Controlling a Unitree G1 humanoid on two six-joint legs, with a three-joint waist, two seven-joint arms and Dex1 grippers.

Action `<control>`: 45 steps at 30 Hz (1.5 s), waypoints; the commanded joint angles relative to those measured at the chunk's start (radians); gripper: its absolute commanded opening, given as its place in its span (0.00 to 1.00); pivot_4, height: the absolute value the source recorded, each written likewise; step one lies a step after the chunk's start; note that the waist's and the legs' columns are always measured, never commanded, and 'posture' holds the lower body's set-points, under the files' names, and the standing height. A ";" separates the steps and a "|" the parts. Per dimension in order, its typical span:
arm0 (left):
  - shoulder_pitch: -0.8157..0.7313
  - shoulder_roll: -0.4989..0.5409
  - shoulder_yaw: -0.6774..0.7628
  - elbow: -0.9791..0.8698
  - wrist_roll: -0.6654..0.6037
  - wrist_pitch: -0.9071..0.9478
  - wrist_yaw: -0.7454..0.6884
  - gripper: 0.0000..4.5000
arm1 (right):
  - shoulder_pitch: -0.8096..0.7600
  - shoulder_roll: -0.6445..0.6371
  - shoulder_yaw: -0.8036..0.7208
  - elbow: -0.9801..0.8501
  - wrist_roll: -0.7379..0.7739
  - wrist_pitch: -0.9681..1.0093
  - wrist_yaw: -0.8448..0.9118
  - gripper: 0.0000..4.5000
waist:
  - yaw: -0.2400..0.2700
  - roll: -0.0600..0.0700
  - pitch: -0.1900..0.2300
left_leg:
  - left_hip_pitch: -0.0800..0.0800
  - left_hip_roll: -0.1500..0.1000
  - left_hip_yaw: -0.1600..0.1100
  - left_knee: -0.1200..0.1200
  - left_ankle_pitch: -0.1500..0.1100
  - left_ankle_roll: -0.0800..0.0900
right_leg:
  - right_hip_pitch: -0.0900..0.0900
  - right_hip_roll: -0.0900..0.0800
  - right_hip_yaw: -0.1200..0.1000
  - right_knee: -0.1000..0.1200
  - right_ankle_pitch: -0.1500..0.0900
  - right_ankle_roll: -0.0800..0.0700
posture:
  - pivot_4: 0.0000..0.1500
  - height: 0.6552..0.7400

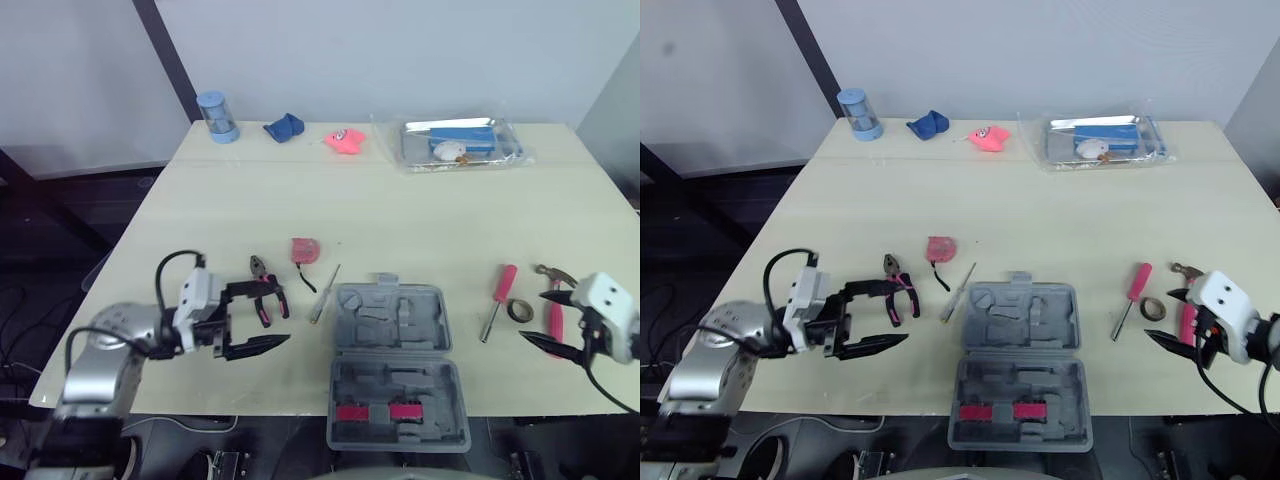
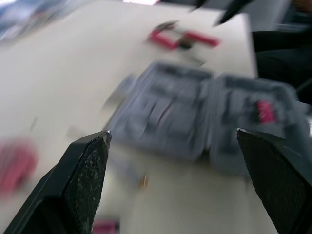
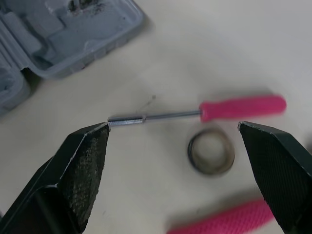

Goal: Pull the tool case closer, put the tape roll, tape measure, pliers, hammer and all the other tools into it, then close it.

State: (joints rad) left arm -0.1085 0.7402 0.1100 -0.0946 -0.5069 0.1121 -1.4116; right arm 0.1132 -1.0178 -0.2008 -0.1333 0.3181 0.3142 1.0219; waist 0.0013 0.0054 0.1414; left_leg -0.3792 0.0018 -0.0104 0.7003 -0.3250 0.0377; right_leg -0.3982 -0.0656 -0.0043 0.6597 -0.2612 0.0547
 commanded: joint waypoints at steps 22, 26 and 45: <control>-0.130 0.031 -0.113 -0.126 -0.099 0.090 -0.132 1.00 | -0.394 -0.020 0.400 0.292 -0.325 0.045 0.094 0.72 | -0.012 -0.002 0.002 | -0.001 0.000 0.003 0.000 0.001 -0.001 | -0.003 0.003 0.001 0.001 0.000 0.001 | 1.00 1.00; -0.135 0.029 -0.117 -0.122 -0.099 0.088 -0.131 1.00 | -0.412 -0.007 0.413 0.318 -0.348 0.021 0.104 0.29 | -0.013 -0.002 0.003 | -0.001 0.000 0.003 0.000 0.001 -0.001 | -0.004 0.003 0.001 0.001 0.000 0.001 | 1.00 1.00; -0.105 -0.021 -0.072 -0.131 -0.140 0.106 -0.061 1.00 | -0.548 -0.081 0.458 0.236 -0.405 0.039 0.315 0.00 | -0.016 0.000 0.004 | -0.002 0.000 0.003 0.000 0.001 -0.002 | -0.004 0.003 0.001 0.001 0.000 0.001 | 1.00 1.00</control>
State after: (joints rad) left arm -0.2225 0.7193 0.0024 -0.1888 -0.6169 0.2134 -1.4891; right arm -0.4065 -1.0833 0.2596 0.1659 -0.0828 0.3351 1.3006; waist -0.0144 0.0050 0.1451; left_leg -0.3805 0.0026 -0.0073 0.7006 -0.3238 0.0356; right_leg -0.4024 -0.0626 -0.0031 0.6608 -0.2613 0.0554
